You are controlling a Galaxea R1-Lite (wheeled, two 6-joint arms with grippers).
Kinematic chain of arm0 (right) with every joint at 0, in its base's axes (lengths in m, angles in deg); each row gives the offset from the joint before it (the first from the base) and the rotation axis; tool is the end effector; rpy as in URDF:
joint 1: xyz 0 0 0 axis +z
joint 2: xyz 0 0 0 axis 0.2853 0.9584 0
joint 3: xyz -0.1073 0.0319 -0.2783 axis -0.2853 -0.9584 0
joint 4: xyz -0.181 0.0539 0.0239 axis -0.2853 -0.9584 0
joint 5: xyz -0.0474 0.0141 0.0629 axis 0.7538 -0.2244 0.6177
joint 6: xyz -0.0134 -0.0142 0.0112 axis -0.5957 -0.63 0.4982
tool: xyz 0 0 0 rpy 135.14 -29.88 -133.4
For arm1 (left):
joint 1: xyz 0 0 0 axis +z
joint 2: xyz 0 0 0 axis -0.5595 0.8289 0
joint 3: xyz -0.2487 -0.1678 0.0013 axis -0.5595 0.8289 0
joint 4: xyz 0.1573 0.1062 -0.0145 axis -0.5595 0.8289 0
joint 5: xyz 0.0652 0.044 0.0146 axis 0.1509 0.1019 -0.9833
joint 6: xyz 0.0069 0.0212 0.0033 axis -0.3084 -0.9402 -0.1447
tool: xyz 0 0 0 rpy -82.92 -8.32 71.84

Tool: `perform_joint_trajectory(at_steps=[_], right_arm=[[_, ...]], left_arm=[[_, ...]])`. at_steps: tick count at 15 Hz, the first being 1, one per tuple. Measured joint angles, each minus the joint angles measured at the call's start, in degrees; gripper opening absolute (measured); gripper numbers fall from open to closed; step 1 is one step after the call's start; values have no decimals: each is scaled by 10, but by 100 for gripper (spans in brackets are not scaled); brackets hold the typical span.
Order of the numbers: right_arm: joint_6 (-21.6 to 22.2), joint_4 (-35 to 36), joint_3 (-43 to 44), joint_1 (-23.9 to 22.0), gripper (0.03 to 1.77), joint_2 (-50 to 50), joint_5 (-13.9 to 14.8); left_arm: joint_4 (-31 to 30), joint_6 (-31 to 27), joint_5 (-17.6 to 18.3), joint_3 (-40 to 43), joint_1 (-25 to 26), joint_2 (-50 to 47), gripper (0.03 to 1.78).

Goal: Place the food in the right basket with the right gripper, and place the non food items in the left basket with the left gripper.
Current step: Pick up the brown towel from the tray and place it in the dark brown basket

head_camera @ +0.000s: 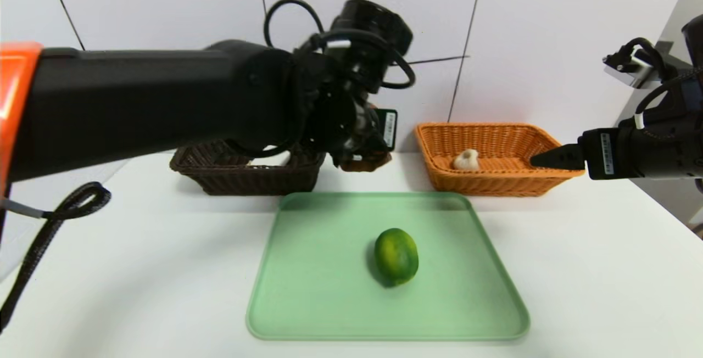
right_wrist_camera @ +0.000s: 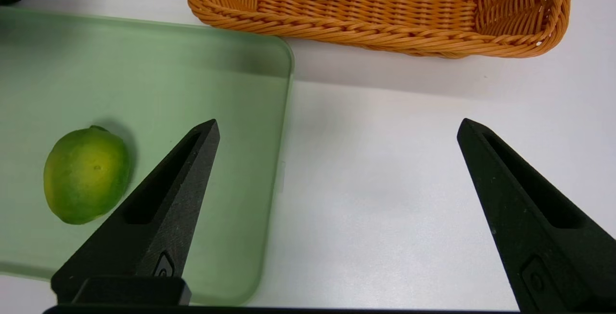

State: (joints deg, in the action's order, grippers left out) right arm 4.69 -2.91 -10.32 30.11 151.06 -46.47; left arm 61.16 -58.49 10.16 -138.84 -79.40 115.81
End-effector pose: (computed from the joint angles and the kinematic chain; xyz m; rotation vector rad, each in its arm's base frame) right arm 0.2266 0.0528 0.2750 -0.0233 0.6293 0.1329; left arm 0.2889 -0.2780 0.2841 -0.0213 0.4329 -0.2454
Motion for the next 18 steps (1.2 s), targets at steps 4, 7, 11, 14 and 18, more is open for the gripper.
perform_joint_trajectory(at_steps=[4, 7, 11, 14, 18], right_arm=[[0, 0, -2, 2, 171, 1, 0], [0, -1, -5, 2, 171, 2, 0], [0, -1, -9, 2, 171, 2, 0], [0, -1, -10, 2, 171, 1, 1], [0, 0, -9, 2, 171, 0, 0]], left_arm=[[-3, -45, 0, 0, 89, -33, 33], [-7, -50, 4, 0, 145, -18, 33], [-14, -46, 10, 0, 188, 25, 33], [-14, -40, 24, 0, 203, 47, 33], [-14, -39, 30, 0, 205, 54, 89]])
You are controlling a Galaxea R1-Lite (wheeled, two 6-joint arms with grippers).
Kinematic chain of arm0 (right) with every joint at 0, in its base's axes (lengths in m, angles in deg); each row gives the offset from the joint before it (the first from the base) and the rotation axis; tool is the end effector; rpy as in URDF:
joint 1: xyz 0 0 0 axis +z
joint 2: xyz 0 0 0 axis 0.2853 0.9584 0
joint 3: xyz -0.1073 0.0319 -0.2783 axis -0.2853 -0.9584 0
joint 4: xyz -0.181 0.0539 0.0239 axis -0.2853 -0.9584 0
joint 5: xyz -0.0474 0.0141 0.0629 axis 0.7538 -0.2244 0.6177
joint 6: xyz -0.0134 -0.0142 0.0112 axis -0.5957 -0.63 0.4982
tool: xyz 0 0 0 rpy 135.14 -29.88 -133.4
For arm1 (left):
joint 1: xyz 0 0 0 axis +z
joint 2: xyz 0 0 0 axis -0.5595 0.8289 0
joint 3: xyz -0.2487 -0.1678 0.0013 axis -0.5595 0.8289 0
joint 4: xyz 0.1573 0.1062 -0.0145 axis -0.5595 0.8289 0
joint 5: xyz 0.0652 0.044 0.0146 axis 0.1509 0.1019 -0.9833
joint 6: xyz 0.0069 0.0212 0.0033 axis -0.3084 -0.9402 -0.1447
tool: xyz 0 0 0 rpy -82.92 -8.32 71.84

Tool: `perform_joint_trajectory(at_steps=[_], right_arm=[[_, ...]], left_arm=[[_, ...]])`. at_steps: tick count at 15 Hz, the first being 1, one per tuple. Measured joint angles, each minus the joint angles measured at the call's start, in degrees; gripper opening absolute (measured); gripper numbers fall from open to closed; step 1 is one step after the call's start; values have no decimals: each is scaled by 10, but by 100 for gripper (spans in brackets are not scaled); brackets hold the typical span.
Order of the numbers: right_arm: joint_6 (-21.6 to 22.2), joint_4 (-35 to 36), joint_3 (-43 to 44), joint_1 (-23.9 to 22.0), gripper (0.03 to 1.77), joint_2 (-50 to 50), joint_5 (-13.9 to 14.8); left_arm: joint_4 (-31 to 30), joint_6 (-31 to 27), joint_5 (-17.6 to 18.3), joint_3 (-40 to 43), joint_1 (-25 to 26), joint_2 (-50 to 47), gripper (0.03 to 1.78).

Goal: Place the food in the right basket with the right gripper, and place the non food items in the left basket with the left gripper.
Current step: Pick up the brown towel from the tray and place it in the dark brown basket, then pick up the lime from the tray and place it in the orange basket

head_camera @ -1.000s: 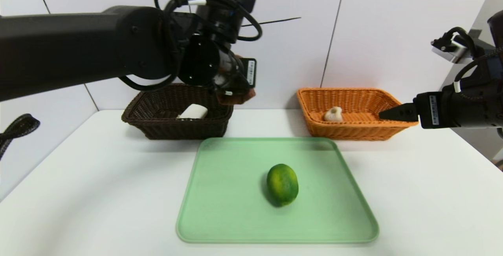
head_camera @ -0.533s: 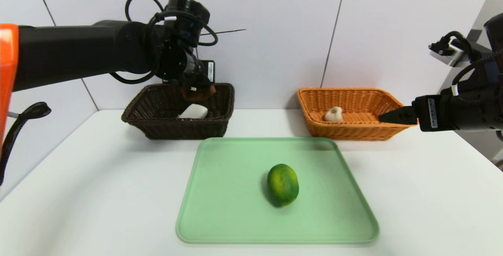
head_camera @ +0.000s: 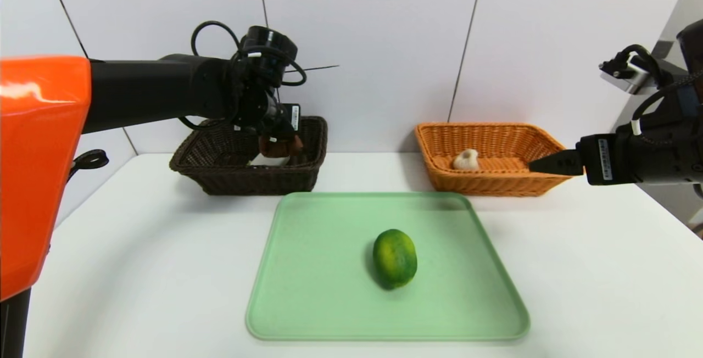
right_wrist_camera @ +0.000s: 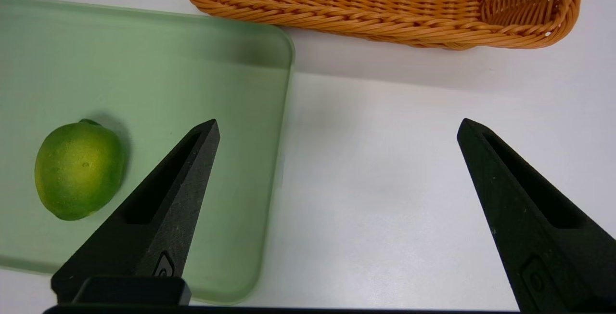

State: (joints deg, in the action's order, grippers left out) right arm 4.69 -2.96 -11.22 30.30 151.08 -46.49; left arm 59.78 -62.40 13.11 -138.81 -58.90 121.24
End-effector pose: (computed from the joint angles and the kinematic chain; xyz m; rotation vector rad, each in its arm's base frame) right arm 0.2261 0.0534 0.2706 -0.0270 0.6460 0.1355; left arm 0.3918 -0.1714 0.2465 -0.0109 0.4999 0.0510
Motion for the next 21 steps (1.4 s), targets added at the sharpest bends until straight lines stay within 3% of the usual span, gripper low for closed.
perform_joint_trajectory(at_steps=[5, 9, 12, 18, 21], right_arm=[[0, 0, 0, 1, 171, 0, 0], [-4, 0, 2, 9, 171, -5, -1], [-7, 0, 4, 49, 171, -11, 0], [-13, -2, 6, 164, 171, 8, 2], [16, -1, 15, 211, 171, 43, 6]], left_arm=[[-1, 0, -5, 0, 1, -12, 127], [5, 5, -5, 1, 7, -55, 144], [53, 48, -3, 23, 8, -116, 153], [107, 78, 24, 218, -16, -278, 162], [110, 66, 53, 322, -39, -359, 165]])
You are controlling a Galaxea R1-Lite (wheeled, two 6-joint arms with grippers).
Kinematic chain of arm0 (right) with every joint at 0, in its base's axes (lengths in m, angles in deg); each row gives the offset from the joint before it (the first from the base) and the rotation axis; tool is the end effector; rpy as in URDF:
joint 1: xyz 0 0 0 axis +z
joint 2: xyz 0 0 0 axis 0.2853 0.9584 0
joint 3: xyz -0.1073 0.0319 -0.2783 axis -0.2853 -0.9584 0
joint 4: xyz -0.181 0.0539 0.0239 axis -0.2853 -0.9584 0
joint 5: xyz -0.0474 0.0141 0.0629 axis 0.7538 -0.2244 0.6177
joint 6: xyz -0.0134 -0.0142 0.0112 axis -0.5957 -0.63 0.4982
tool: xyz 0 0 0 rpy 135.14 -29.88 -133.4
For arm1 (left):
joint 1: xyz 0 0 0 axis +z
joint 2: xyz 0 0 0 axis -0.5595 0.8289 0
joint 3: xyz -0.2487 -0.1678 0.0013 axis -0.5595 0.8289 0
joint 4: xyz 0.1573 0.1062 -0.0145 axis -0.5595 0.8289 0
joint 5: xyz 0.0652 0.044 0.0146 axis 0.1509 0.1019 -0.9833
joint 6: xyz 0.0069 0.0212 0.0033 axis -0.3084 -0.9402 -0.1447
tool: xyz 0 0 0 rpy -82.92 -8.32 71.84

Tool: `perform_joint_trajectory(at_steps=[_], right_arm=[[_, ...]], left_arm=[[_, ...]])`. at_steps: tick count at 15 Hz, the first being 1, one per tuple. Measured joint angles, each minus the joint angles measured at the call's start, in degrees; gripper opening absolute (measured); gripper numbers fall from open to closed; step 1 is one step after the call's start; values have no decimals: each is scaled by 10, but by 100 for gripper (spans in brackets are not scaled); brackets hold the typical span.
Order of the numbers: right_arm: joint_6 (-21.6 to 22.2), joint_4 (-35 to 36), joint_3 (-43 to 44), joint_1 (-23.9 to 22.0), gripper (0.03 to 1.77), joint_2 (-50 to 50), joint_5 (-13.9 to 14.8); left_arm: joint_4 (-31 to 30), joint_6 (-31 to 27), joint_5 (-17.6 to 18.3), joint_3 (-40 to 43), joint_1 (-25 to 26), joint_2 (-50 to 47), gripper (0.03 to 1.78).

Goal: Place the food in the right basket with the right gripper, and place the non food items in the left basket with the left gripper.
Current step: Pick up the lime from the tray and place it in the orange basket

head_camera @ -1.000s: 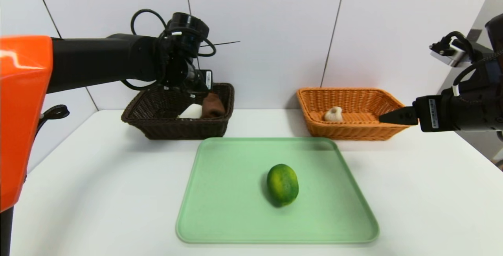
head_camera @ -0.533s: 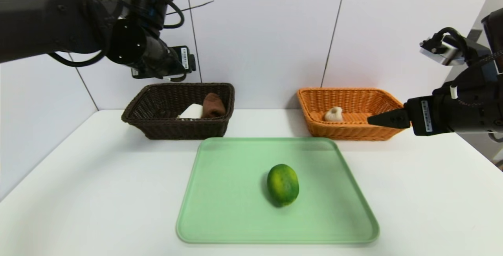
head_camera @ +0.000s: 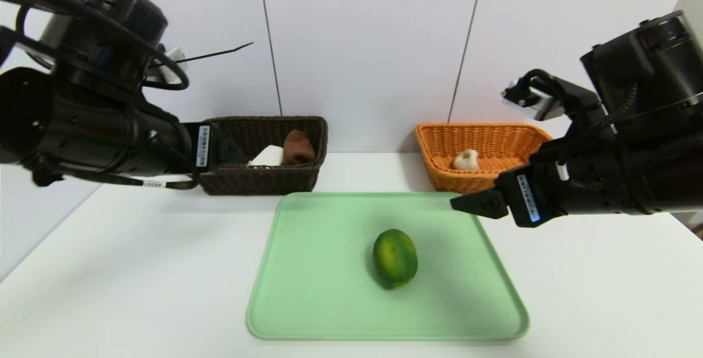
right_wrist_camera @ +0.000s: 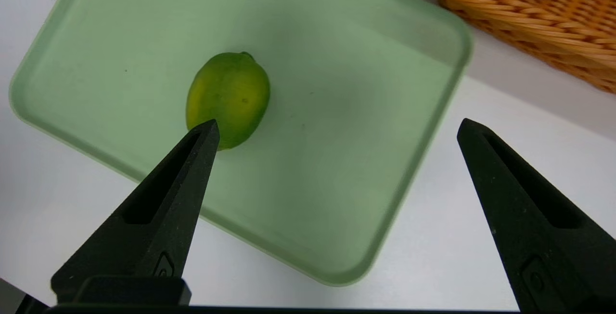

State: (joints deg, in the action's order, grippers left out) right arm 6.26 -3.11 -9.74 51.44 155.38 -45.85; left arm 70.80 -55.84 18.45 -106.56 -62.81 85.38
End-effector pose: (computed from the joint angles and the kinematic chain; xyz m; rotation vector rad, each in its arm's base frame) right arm 0.2086 0.1429 0.2591 -0.1421 0.6895 0.4660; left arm 0.2121 -0.1081 0.2903 -0.0717 0.6430 -0.0507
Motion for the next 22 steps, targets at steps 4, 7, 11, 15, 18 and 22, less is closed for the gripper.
perform_joint_trajectory(at_steps=[4, 7, 11, 15, 18, 22], right_arm=[[70, -7, 28, 43, 171, 58, 6], [112, -9, 42, 73, 171, 109, 40], [146, -9, 55, 105, 171, 172, 62], [175, -7, 74, 122, 171, 219, 66], [178, -6, 77, 123, 171, 242, 67], [184, -4, 78, 120, 171, 261, 68]], left_arm=[[1, -3, 29, 90, -19, -80, 167], [-1, -5, 38, 122, -25, -110, 167], [-2, -6, 37, 127, -27, -121, 169], [-5, -7, 36, 127, -27, -122, 169], [-6, -7, 36, 126, -27, -122, 169], [-8, -7, 36, 124, -27, -119, 169]])
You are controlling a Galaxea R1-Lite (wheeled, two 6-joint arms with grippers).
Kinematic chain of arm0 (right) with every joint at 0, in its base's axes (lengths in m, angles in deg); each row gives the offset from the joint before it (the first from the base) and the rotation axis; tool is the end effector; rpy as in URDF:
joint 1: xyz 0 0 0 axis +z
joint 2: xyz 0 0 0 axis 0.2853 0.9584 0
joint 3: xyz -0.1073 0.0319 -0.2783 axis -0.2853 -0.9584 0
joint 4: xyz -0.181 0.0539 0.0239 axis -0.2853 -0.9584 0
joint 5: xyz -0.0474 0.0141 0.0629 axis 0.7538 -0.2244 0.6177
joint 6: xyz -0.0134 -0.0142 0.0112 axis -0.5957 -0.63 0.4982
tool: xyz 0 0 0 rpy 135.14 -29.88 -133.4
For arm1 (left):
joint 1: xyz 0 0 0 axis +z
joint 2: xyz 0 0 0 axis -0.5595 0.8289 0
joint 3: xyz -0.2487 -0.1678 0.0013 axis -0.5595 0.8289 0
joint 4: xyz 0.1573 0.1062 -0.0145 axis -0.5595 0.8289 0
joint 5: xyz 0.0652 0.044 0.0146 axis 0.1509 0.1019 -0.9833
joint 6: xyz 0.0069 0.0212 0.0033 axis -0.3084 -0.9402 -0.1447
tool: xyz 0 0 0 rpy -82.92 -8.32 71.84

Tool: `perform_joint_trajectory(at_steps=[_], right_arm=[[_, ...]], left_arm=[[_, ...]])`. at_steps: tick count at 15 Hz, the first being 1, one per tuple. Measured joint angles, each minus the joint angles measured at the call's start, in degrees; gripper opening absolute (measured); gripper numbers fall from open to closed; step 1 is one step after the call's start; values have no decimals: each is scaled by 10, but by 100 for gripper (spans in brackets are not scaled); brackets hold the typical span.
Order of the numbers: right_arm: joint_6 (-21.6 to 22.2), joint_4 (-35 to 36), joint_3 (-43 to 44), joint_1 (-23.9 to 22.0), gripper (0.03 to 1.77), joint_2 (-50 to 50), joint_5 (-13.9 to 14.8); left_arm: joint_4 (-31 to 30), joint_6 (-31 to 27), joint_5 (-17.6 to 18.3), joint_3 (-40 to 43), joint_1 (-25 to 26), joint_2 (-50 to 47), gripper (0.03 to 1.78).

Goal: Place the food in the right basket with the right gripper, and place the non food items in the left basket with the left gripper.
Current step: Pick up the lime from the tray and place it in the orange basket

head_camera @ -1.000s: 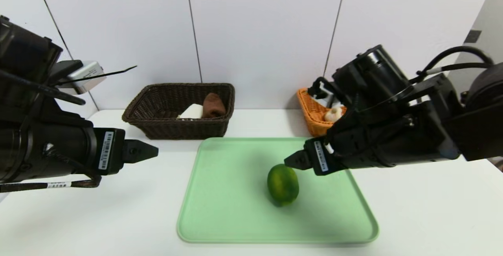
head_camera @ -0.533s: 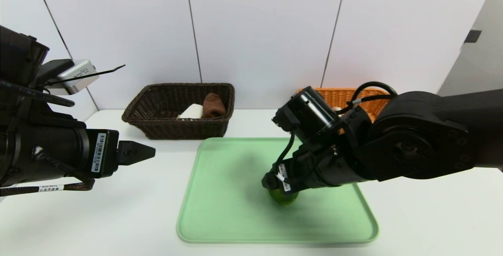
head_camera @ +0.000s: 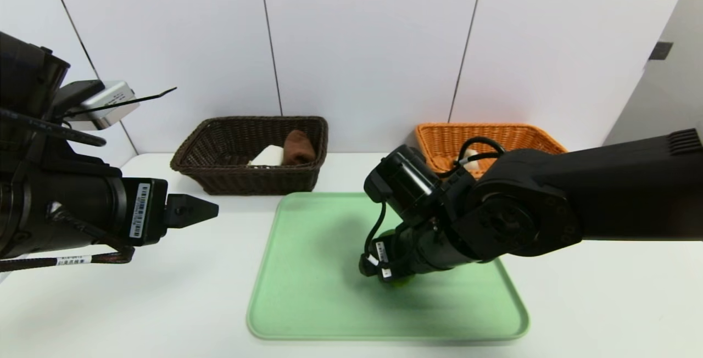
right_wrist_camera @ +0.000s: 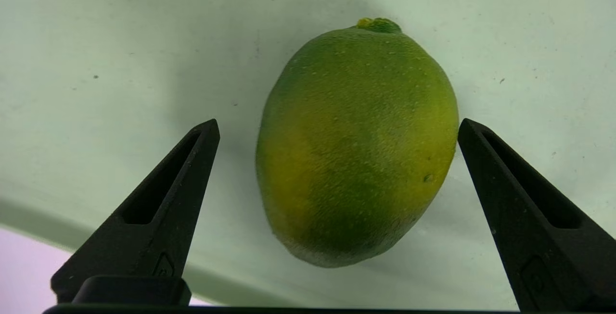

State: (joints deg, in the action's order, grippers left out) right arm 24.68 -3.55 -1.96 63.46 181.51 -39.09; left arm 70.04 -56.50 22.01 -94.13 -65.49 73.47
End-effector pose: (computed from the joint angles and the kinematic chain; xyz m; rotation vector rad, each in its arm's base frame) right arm 0.2488 0.2590 0.1526 -0.1245 0.9961 0.3510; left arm 0.1548 -0.0876 0.2776 -0.0652 0.6604 -0.1574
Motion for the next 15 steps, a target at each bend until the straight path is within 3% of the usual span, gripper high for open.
perform_joint_trajectory(at_steps=[4, 5, 10, 15], right_arm=[[0, 1, -1, -1, 112, 1, 5], [0, 2, -1, -1, 105, 0, 7], [0, 5, 3, -7, 99, -26, 10], [-9, 6, 71, -65, 99, -80, 52]], left_arm=[[-4, 0, 0, 0, 0, 1, 169], [-4, 0, 0, 0, 0, 2, 169], [-4, 0, -2, 0, 0, 1, 169], [-4, 1, -2, 0, 1, 0, 169]])
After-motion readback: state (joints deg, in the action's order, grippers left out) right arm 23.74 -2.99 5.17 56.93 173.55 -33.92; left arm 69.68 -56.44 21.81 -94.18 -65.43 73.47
